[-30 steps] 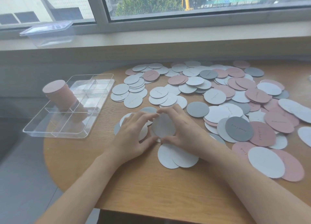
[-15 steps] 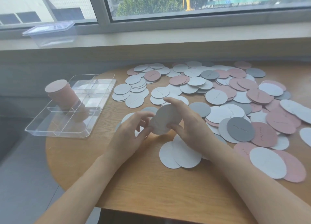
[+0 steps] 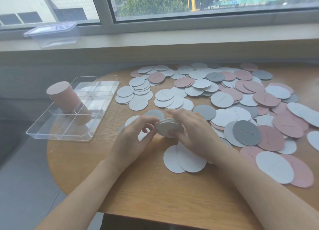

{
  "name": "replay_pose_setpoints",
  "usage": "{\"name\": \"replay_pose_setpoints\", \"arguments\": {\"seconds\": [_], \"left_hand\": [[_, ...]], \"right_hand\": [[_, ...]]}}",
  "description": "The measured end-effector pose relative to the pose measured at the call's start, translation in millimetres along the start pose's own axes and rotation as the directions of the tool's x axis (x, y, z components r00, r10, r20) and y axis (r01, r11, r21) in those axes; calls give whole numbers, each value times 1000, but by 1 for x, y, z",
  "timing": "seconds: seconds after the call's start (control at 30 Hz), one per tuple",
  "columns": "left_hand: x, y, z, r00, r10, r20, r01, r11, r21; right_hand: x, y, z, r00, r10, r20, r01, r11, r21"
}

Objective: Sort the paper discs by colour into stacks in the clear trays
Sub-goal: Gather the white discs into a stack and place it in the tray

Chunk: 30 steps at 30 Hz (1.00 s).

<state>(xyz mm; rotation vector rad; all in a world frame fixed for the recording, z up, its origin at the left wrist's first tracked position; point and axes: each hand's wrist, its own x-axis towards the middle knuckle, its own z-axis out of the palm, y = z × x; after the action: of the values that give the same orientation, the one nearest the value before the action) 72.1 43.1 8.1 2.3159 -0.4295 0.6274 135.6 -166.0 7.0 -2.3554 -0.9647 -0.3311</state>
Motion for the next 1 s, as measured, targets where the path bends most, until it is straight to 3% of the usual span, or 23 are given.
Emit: {"name": "replay_pose_setpoints", "arguments": {"seconds": [0.13, 0.3, 0.57, 0.67, 0.8, 1.0], "left_hand": [[0, -6, 3, 1000, 11, 15, -11, 999, 44], [0, -14, 10, 990, 97, 99, -113, 978, 177], [-1, -14, 7, 990, 117, 81, -127, 983, 130], [1, -15, 1, 999, 23, 48, -32, 977, 213], [0, -29, -15, 967, -239, 88, 192, 911, 366], [-1, -36, -21, 934, -311, 174, 219, 885, 410]], "right_hand": [[1, 3, 3, 999, -19, -28, 18, 999, -41], [0, 1, 9, 993, -41, 111, 55, 990, -128], [0, -2, 5, 999, -16, 48, 17, 1000, -7], [0, -3, 4, 1000, -6, -8, 6, 1000, -9], [0, 5, -3, 992, 115, -49, -116, 993, -19], [-1, 10, -7, 987, 159, -20, -158, 986, 47]]}}
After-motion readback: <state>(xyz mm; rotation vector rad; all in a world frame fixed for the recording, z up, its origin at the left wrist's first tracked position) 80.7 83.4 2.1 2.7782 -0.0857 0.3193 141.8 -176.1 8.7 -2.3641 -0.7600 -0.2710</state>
